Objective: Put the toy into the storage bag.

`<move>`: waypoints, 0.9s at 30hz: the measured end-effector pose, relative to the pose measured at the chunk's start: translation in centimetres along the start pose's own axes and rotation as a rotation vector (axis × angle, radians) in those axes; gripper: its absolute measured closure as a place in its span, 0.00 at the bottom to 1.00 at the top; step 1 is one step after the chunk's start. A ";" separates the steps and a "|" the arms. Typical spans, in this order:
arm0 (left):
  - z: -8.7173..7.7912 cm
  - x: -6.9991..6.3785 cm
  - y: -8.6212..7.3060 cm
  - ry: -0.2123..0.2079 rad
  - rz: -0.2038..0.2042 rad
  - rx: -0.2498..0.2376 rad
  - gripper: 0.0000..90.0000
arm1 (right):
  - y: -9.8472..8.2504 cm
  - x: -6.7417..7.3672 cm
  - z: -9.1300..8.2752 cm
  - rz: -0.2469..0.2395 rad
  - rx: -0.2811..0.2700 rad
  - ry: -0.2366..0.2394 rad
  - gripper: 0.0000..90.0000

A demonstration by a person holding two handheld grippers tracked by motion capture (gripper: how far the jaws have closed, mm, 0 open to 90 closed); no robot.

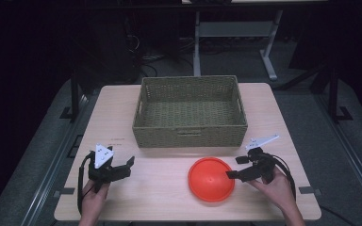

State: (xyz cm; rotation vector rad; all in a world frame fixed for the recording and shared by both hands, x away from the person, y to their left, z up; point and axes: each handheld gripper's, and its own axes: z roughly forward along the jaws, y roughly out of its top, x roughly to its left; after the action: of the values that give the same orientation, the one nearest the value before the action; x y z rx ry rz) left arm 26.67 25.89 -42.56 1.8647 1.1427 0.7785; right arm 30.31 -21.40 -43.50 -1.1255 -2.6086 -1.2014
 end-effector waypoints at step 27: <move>0.0 -0.3 0.0 -0.008 0.010 -0.001 0.14 | 0.0 -0.4 3.0 0.040 0.080 -0.034 0.51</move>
State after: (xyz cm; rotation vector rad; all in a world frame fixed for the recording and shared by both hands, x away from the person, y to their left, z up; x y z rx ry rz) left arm 26.60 25.57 -42.58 1.8730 1.1286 0.7762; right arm 31.31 -19.57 -45.71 -1.1882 -2.6194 -1.0699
